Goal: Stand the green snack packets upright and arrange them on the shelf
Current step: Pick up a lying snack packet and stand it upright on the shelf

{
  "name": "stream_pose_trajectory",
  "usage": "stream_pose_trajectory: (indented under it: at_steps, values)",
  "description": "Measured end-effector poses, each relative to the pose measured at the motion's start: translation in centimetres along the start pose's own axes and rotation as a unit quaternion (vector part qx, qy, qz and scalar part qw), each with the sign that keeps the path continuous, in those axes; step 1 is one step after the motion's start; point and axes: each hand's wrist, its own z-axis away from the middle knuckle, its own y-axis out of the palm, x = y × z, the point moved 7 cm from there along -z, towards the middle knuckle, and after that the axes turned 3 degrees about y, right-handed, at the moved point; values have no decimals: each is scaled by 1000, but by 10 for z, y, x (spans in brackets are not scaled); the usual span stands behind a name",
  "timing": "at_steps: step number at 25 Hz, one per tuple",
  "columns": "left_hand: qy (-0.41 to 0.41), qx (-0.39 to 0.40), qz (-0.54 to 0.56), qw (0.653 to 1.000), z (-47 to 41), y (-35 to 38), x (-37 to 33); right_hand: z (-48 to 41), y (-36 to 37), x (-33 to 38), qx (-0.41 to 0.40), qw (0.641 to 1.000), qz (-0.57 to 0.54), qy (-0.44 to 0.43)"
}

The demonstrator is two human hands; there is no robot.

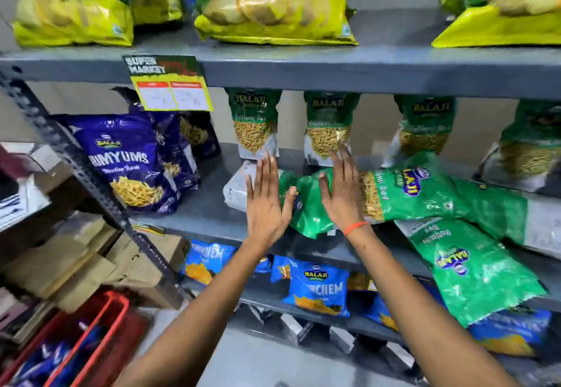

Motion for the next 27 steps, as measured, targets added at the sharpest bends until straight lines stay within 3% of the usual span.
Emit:
stream_pose_trajectory:
  at_steps: [2,5,7,11,15,22,25,27]
  values:
    - [-10,60,-24,998,4,19,30,-11,44,2,112,993,43,10]
    - [36,139,-70,987,17,46,62,-23,93,-8,273,947,172,11]
    - [92,153,-110,978,22,47,72,-30,102,-19,326,922,208,22]
    - [152,157,-94,971,32,47,82,-53,108,-40,410,893,165,89]
    - [172,94,-125,973,27,43,72,-71,108,-39,407,904,65,112]
    - [93,-8,-88,992,26,30,68,-95,98,-41,336,937,-6,91]
    - [-18,-98,58,993,23,-1,82,-106,88,-43,313,926,-125,171]
    - [-136,-162,176,961,14,-23,95,-111,85,-38,318,897,-213,219]
